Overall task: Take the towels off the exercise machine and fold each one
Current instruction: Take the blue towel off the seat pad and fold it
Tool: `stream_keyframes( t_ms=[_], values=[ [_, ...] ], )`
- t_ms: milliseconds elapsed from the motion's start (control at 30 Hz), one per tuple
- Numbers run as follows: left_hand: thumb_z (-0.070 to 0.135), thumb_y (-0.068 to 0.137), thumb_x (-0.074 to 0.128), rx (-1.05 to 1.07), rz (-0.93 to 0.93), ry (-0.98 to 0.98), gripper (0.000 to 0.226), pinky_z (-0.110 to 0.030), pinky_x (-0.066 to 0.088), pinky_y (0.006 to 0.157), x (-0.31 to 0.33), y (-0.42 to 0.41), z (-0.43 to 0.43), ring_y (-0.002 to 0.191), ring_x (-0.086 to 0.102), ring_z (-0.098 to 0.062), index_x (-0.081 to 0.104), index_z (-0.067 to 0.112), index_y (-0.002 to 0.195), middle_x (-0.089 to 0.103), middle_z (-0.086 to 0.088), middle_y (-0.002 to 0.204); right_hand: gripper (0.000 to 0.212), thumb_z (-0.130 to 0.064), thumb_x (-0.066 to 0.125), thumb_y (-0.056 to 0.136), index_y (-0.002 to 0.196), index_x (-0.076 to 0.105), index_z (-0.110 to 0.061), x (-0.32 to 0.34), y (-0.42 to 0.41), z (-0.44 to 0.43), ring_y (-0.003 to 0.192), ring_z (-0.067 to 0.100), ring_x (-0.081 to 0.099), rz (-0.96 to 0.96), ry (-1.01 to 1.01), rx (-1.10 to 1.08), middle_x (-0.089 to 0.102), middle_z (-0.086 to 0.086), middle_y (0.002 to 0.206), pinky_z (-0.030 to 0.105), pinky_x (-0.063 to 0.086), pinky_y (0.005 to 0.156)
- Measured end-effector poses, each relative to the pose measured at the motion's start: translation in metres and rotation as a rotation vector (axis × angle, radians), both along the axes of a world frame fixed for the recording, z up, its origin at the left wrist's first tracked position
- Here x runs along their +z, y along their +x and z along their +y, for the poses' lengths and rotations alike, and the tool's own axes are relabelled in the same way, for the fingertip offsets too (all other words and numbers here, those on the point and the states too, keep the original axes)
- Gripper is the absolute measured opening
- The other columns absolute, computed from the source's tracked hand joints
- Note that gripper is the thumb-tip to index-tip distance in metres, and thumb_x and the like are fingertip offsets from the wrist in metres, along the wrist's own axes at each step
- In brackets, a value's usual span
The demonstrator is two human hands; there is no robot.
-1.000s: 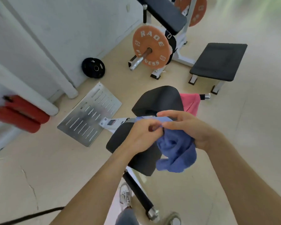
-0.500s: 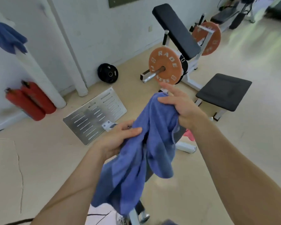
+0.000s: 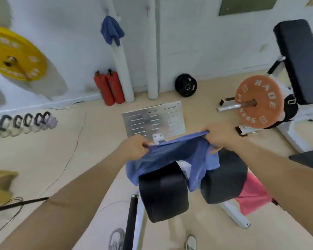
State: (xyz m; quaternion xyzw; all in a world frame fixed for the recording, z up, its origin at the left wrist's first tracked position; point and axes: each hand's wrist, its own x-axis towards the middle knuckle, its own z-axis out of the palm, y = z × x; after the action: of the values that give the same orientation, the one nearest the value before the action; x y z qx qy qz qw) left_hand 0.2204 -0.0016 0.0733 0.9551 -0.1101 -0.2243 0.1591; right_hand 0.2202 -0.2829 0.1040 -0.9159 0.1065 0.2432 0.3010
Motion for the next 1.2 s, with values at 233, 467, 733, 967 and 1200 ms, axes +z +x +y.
stream_keyframes(
  t_ms=[233,467,733,967,1200],
  values=[
    [0.006,0.074,0.048,0.524,-0.545,-0.072,0.029,-0.027,0.039,0.063,0.059,0.011,-0.027,0.081,0.061,-0.029,0.07,0.023,0.082,0.066,-0.001,0.082,0.025,-0.002,0.043,0.082,0.099,0.06,0.001,0.053,0.028,-0.044,0.077,0.02,0.052,-0.678,0.182,-0.173,0.06,0.012,0.086,0.03,0.036,0.064],
    [0.012,0.079,0.048,0.875,-0.509,-0.291,0.026,-0.034,0.052,0.07,0.007,-0.04,-0.041,0.072,0.067,-0.033,0.066,0.022,0.095,0.071,-0.01,0.087,0.038,0.0,0.039,0.08,0.103,0.069,-0.006,-0.062,-0.071,-0.086,0.097,0.037,0.06,-0.58,0.034,0.021,0.069,0.013,0.1,0.037,0.043,0.084],
    [0.01,0.08,0.046,0.42,0.176,0.143,0.025,-0.027,0.042,0.065,-0.107,-0.132,-0.059,0.081,0.061,-0.028,0.064,0.027,0.085,0.067,-0.001,0.091,0.043,-0.013,0.037,0.076,0.095,0.075,-0.014,-0.163,-0.14,-0.102,0.101,0.032,0.053,-0.141,-0.105,0.116,0.062,0.01,0.098,0.035,0.037,0.095],
    [0.006,0.08,0.044,0.93,0.259,-0.25,0.023,-0.037,0.057,0.07,-0.108,-0.107,-0.046,0.065,0.068,-0.029,0.064,0.016,0.082,0.069,-0.011,0.075,0.032,-0.028,0.052,0.093,0.125,0.056,-0.031,-0.169,-0.135,-0.099,0.11,0.031,0.055,0.13,0.451,-0.907,0.049,0.006,0.129,0.045,0.052,0.085],
    [0.016,0.084,0.051,1.156,0.121,-0.26,0.01,-0.026,0.043,0.056,-0.122,-0.1,-0.04,0.064,0.067,-0.022,0.055,0.012,0.092,0.069,-0.007,0.071,0.038,-0.027,0.061,0.093,0.127,0.052,-0.011,-0.178,-0.116,-0.082,0.112,0.034,0.06,0.208,0.974,-1.351,0.06,0.008,0.124,0.041,0.055,0.076]
  ],
)
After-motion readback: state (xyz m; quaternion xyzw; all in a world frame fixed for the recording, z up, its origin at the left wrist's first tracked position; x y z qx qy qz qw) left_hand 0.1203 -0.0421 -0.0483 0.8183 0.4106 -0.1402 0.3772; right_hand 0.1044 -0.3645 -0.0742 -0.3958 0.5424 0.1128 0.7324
